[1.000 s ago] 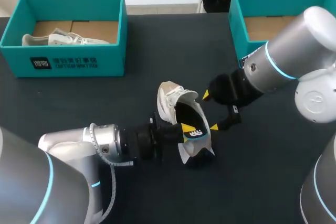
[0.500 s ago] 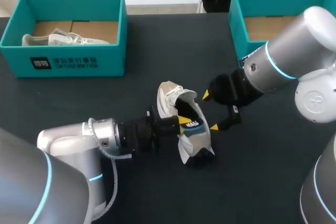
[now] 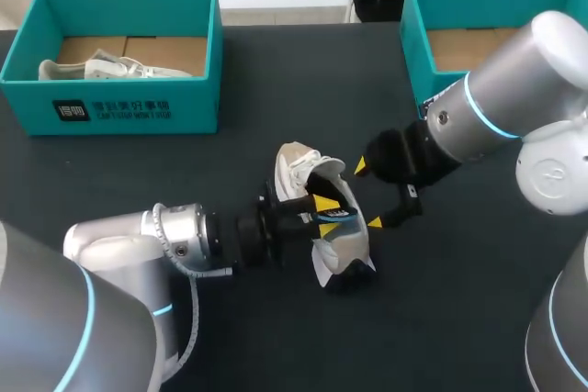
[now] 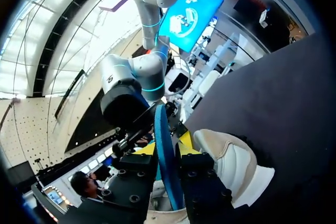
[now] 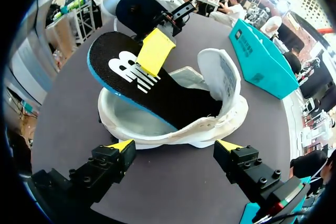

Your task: Take the shoe out of the shoebox, open the shoe tongue, remove and reinsert the insole, then place the shoe into the shoebox

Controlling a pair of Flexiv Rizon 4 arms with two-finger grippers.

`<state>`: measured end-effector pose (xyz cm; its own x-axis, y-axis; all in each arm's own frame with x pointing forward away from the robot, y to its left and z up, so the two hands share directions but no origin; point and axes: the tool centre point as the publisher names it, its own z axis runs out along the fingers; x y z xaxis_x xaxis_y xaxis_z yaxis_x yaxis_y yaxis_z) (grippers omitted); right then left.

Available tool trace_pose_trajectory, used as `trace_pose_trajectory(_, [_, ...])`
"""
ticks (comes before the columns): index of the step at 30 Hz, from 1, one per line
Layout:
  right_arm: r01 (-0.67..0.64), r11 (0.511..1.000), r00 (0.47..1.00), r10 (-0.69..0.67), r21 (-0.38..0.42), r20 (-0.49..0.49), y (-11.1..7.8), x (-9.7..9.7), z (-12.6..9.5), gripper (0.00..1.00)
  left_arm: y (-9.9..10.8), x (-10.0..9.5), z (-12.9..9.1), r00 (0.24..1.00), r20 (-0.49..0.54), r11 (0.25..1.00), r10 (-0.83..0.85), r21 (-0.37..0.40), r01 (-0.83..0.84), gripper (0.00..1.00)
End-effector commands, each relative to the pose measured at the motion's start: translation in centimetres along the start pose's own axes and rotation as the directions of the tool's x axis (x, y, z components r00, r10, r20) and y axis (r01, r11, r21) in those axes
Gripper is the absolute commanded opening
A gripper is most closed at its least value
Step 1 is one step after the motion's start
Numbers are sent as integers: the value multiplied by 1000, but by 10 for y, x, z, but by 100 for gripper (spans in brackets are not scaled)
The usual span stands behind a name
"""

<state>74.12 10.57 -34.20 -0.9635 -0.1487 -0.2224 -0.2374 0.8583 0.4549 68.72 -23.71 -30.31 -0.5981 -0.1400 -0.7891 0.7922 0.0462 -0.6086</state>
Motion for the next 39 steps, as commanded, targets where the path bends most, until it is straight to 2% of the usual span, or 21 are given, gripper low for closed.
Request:
trace_pose_trajectory(1, [0,1000,1000,0,1,2,1,0,2,100,-5,4,0,1000,1,1000,3,6,-3,12])
trace_pose_trajectory(2, [0,1000,1000,0,1,2,1,0,2,100,-5,5,1,1000,-6,1000,-1,10,1,0])
trace_pose_trajectory(10, [0,1000,1000,0,1,2,1,0,2,100,5,18,11,998,-68,1000,10,0,-10,0])
trace_pose_trajectory(21, [0,1000,1000,0,1,2,1,0,2,100,42,10,-3,995,-88,994,44,-100,-53,0])
trace_pose_trajectory(28, [0,1000,1000,0,1,2,1,0,2,100,33,14,-6,997,-77,995,25,-90,-32,0])
trace_pose_trajectory(30, [0,1000,1000,0,1,2,1,0,2,100,28,14,-4,997,-76,996,25,-79,-31,21])
trace_pose_trajectory(31, [0,1000,1000,0,1,2,1,0,2,100,27,14,-3,997,-76,997,24,-73,-30,25])
trace_pose_trajectory(39, [0,1000,1000,0,1,2,1,0,2,100,7,5,-2,998,-55,999,38,-29,-39,29])
